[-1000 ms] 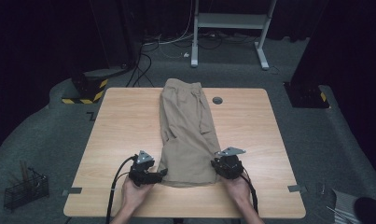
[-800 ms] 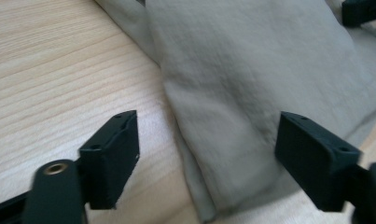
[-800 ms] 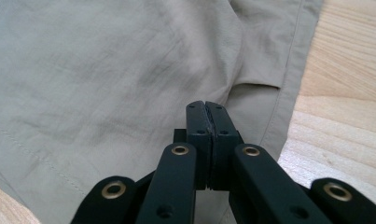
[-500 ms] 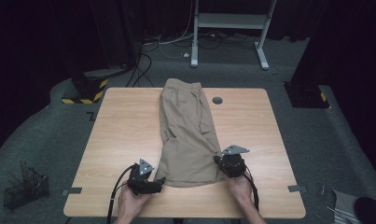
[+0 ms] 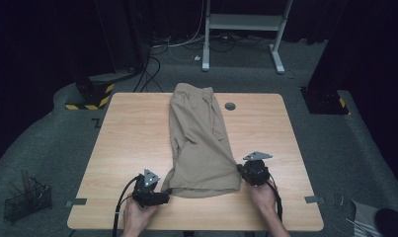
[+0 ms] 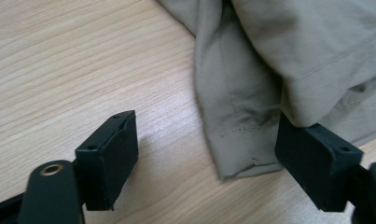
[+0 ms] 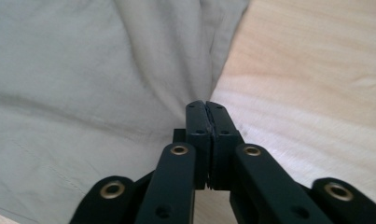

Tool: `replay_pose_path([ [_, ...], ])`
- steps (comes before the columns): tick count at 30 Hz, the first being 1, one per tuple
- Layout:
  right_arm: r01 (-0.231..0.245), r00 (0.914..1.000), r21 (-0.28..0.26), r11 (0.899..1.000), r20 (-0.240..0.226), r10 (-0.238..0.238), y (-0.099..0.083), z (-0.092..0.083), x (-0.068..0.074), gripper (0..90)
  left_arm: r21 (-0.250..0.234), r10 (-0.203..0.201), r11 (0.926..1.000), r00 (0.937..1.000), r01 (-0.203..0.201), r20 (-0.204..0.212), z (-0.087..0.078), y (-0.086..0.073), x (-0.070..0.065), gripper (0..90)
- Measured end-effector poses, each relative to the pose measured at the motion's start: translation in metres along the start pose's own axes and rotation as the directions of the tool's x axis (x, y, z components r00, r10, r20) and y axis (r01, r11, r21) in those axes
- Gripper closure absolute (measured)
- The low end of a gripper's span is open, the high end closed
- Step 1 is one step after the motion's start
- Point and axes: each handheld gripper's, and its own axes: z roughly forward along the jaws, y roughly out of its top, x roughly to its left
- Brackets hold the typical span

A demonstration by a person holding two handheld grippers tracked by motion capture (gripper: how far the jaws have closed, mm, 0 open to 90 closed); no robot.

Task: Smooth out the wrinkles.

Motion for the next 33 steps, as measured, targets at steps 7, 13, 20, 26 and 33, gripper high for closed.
replay_pose_path([
  [7, -0.015, 0.9993, -0.056, 0.998, -0.034, 0.014, 0.005, -0.004, 0.005, 64.2, -0.04, -0.048, 0.9979, 0.9984, 0.05, 0.031, -0.016, 0.011, 0.012, 29.0],
  [13, 0.0, 0.9997, -0.074, 0.997, -0.026, -0.002, 0.017, 0.002, 0.012, 61.4, -0.106, -0.06, 0.9921, 0.9958, 0.068, 0.069, -0.027, 0.035, 0.022, 32.2],
  [20, -0.015, 0.9997, -0.053, 0.998, -0.018, 0.014, 0.025, 0.019, 0.012, 67.1, -0.053, -0.037, 0.9975, 0.9819, 0.047, 0.186, 0.004, 0.065, 0.015, 40.0],
  [26, 0.0, 0.9999, -0.053, 0.999, -0.013, -0.001, 0.025, 0.022, 0.01, 89.5, 0.013, 0.008, 0.9998, 0.9725, -0.011, 0.233, 0.029, 0.071, 0.007, 76.9],
  [33, 0.024, 0.9996, -0.054, 0.998, 0.013, -0.024, 0.011, 0.006, 0.007, 89.9, 0.05, 0.038, 0.9975, 0.9771, -0.049, 0.209, 0.011, 0.052, 0.006, 88.0],
])
